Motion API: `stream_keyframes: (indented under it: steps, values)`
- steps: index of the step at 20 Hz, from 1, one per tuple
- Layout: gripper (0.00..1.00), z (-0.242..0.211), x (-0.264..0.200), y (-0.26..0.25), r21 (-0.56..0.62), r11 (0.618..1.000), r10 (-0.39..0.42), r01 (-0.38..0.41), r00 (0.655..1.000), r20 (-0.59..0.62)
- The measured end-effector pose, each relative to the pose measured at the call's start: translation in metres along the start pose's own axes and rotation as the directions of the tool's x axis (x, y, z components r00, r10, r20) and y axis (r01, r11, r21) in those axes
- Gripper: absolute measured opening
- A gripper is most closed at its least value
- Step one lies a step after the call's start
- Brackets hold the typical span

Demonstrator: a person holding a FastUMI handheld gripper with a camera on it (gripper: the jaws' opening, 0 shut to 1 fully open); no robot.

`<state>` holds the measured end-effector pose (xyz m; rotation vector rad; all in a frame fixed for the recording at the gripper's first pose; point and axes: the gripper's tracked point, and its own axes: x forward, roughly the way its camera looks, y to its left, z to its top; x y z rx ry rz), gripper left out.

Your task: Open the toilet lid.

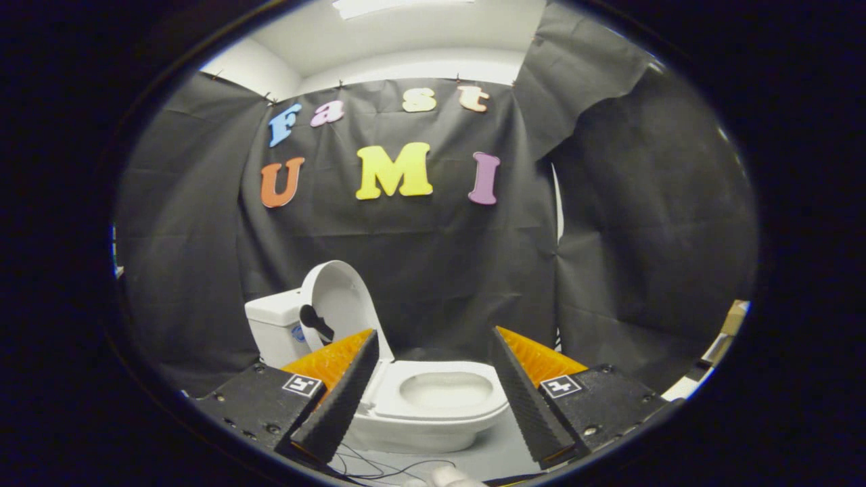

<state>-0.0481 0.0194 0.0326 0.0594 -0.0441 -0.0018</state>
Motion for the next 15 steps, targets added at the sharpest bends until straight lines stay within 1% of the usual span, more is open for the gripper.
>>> stream_keyframes:
  steps: [2, 4, 7, 10, 12, 15]
  values:
    - [1.00, -0.020, -0.004, -0.011, -0.031, 0.999, -0.015, 0.014, 0.999, -0.031]
    - [1.00, -0.030, -0.009, -0.021, -0.049, 0.999, -0.024, 0.022, 0.999, -0.046]
    - [1.00, -0.034, -0.017, -0.032, -0.019, 0.999, -0.032, 0.032, 0.999, -0.023]
    - [1.00, -0.038, -0.015, -0.039, 0.002, 0.999, -0.044, 0.044, 0.998, -0.038]
    - [1.00, -0.032, -0.013, -0.041, 0.002, 0.999, -0.051, 0.052, 0.998, -0.028]
    - [1.00, -0.033, -0.011, -0.039, -0.018, 0.999, -0.044, 0.043, 0.999, -0.028]
